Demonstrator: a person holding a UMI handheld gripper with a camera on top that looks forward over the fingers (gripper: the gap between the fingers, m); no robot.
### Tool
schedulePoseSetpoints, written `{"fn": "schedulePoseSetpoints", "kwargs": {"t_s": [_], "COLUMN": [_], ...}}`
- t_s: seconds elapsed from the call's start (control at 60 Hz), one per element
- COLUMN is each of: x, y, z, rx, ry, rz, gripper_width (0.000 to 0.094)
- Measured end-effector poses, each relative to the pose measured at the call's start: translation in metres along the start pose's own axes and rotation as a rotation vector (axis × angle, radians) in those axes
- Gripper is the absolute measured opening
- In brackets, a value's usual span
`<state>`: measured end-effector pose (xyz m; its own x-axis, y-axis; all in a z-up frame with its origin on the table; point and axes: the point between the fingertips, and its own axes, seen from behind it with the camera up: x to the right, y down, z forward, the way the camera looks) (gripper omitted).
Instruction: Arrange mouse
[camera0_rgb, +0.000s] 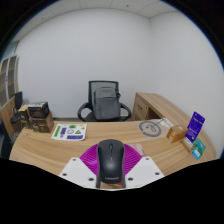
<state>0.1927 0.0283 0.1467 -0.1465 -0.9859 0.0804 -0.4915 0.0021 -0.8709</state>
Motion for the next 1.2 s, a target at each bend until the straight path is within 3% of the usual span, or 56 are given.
{"fn": "schedulePoseSetpoints", "kwargs": {"t_s": [0.15, 0.583, 0.767, 0.783, 0.833, 0.85, 0.883, 0.95, 1.2], "x": [0.036, 0.041, 0.039, 0.040, 0.045, 0.046, 0.047, 0.047, 0.040], "y": [0.000, 0.114, 0.125, 0.124, 0.119, 0.116, 0.110, 0.094, 0.044], "z": [0.051, 0.120, 0.119, 0.119, 0.116, 0.114, 0.109, 0.090, -0.049], "rx": [-0.025, -0.202, -0.218, -0.218, -0.208, -0.201, -0.191, -0.173, -0.143], "ry": [0.044, 0.018, -0.003, -0.002, 0.014, 0.016, 0.016, 0.006, -0.017], "rz": [0.004, 0.028, 0.017, 0.011, -0.014, -0.020, -0.030, -0.029, -0.042], "gripper_width": [0.0281, 0.0335, 0.0495, 0.0539, 0.0837, 0.0881, 0.0831, 0.0871, 0.0867]}}
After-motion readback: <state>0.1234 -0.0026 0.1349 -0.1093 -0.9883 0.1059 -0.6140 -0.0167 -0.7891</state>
